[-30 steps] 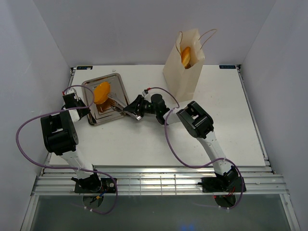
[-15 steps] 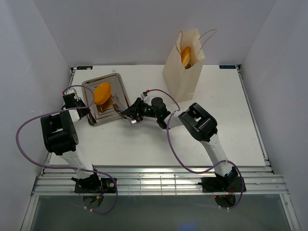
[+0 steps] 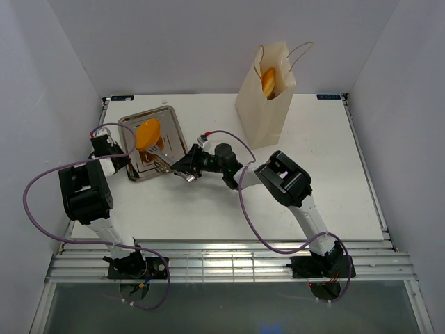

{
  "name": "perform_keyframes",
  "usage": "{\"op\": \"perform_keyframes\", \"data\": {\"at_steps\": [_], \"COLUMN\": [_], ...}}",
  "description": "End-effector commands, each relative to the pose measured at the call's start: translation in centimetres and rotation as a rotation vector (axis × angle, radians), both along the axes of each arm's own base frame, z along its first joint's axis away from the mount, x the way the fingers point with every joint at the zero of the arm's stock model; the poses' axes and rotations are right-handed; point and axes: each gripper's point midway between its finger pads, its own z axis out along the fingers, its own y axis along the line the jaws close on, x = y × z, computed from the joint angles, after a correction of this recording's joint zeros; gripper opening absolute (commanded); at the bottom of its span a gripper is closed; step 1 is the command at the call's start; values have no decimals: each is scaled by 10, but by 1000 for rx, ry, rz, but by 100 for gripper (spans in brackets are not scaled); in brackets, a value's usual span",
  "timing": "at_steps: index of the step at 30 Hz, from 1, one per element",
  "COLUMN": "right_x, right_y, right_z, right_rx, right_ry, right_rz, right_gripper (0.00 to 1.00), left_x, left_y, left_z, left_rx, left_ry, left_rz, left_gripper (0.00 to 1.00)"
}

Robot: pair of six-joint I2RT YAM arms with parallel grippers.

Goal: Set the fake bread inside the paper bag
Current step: Pick up the fake bread from the plate.

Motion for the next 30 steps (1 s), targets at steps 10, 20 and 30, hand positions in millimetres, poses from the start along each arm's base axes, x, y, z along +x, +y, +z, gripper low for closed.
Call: {"op": "perform_keyframes", "data": {"at_steps": [10, 20, 30], "right_x": [-1, -8, -13], "right_y": [21, 20, 23], "right_z": [45, 41, 28], "right_rx": [105, 99, 85], "right_ry": [-92, -64, -45], "right_rz": [38, 27, 32], "right_gripper": [59, 59, 59], "left_x": [-74, -73, -73], "left_y": [-27, -27, -28], "left_z": [-72, -71, -72], "left_rx": [-105, -106, -105], "left_ry": [323, 322, 323], "left_rz": [-16, -17, -19], "left_gripper": [0, 0, 0]}}
